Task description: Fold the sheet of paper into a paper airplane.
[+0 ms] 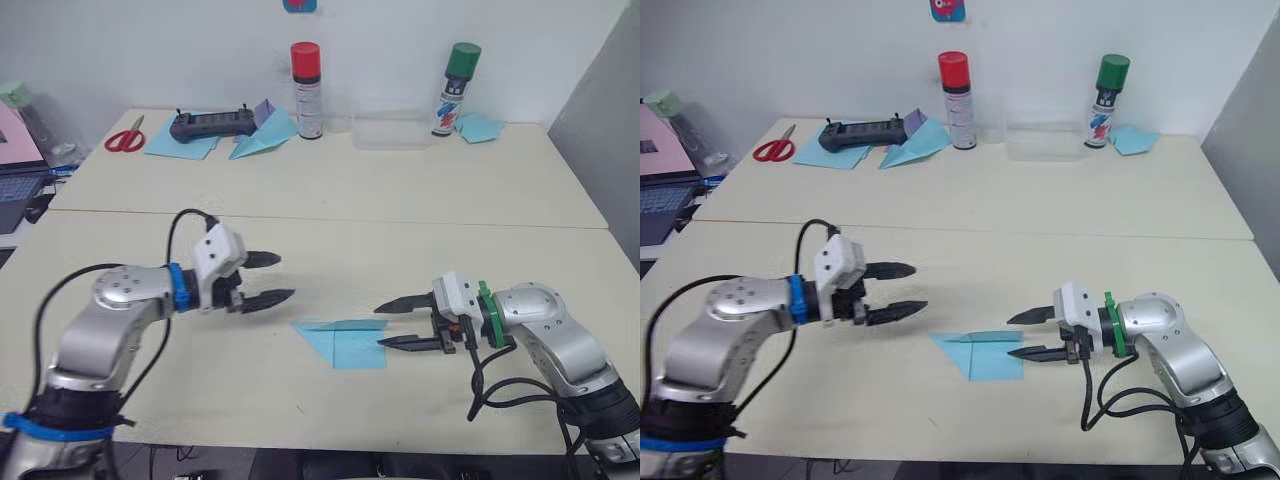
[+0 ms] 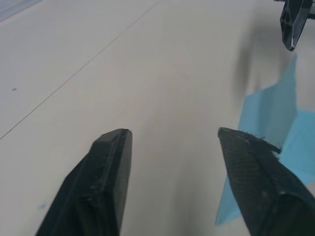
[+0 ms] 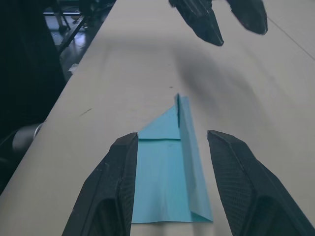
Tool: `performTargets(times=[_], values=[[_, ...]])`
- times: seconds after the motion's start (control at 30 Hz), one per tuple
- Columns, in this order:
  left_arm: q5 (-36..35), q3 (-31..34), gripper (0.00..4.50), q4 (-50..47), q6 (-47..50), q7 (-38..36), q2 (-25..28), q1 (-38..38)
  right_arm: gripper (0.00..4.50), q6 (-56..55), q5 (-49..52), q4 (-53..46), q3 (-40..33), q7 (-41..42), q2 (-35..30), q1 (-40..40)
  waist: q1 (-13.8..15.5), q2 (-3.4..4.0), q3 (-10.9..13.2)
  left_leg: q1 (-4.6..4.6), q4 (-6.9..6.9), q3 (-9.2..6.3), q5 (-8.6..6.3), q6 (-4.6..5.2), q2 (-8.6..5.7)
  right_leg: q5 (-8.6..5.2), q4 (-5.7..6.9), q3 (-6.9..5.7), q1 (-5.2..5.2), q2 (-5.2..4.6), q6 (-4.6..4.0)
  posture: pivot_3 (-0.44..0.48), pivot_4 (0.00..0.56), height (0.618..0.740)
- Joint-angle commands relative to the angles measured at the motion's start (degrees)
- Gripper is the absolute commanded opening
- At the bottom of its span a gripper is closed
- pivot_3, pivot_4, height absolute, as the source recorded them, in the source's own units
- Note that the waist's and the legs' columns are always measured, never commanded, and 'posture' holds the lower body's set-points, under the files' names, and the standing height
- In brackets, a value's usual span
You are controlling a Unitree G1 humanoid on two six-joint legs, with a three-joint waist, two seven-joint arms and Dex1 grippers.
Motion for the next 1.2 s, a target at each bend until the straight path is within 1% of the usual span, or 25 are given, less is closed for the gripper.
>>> performTargets(times=[0.03,0.13,0.23,0.37,0.5,0.6,0.87,1.03,1.2], values=[[1.7,-3.47,1.98,0.76,-2.01,0.99,-2.58,-0.3,2.29,0.42,0.23,-1.75,-0.92,-1.66,0.68,-0.45,-0.05,0.0,0.0,0.0,-0.01,0.0,0.0,0.0,-0.01,0.0,0.0,0.0,0.0,0.0,0.0,0.0,0.15,0.74],[2.54,-6.8,1.1,0.56,-2.0,0.28,-3.76,0.78,2.29,1.27,0.15,-2.53,-0.79,-2.65,0.92,-0.23,-0.05,0.0,0.0,-0.01,-0.02,0.0,0.0,0.0,-0.01,0.0,0.0,-0.01,0.0,0.0,0.0,0.0,0.15,0.74],[4.04,-9.15,0.08,1.29,-3.12,-0.03,-4.15,1.53,2.29,1.44,-0.06,-3.46,-0.88,-2.77,0.26,0.68,-0.04,0.0,0.0,0.0,-0.02,-0.01,0.0,0.0,-0.01,0.0,0.0,0.0,0.0,0.0,0.0,0.0,0.15,0.74],[6.08,-11.44,0.03,3.73,-4.83,-0.36,-5.0,1.6,2.29,1.26,-0.28,-5.81,-0.79,-2.43,-1.21,3.4,0.04,0.0,0.0,0.01,-0.01,-0.02,0.0,0.0,-0.02,0.0,-0.01,-0.02,0.03,-0.01,0.0,0.0,0.15,0.74],[7.36,-13.31,0.03,4.1,-4.77,-1.57,-4.36,2.37,2.29,1.62,-0.79,-7.74,-0.01,-3.27,-1.2,5.21,0.03,0.0,0.0,0.01,-0.01,-0.02,0.0,0.0,-0.03,0.0,-0.02,0.0,0.03,-0.01,0.01,0.0,0.15,0.74],[11.82,-16.69,0.03,6.89,-6.77,-1.18,-3.79,2.98,2.29,-1.12,-4.62,-6.08,2.33,-5.19,0.22,6.28,0.02,0.0,-0.01,0.05,-0.01,-0.02,0.0,0.0,-0.02,0.0,-0.01,0.0,0.05,0.0,0.01,0.0,0.15,0.74],[14.24,-17.88,0.03,8.71,-10.89,-2.48,-3.47,3.34,2.29,-5.39,-9.48,-4.69,4.9,-6.16,1.27,5.63,0.01,0.04,-0.05,0.11,0.0,-0.01,0.0,0.0,-0.04,-0.01,-0.04,0.01,0.14,-0.02,0.01,0.0,0.15,0.74],[13.27,-17.24,0.03,9.89,-10.18,-3.13,-3.87,2.12,2.29,-14.23,-15.97,-1.65,8.8,-5.59,1.32,4.56,-0.01,0.04,-0.06,0.17,-0.01,-0.01,0.0,0.0,-0.04,-0.01,-0.04,0.0,0.2,-0.01,0.01,0.0,0.15,0.74],[13.43,-17.58,0.03,10.22,-10.49,-4.53,-3.55,1.62,2.29,-21.74,-21.32,2.59,11.06,-7.81,3.05,2.47,-0.05,0.04,-0.06,0.21,0.0,-0.01,0.0,0.0,-0.04,-0.01,-0.04,0.0,0.25,-0.01,0.01,0.0,0.15,0.74]])
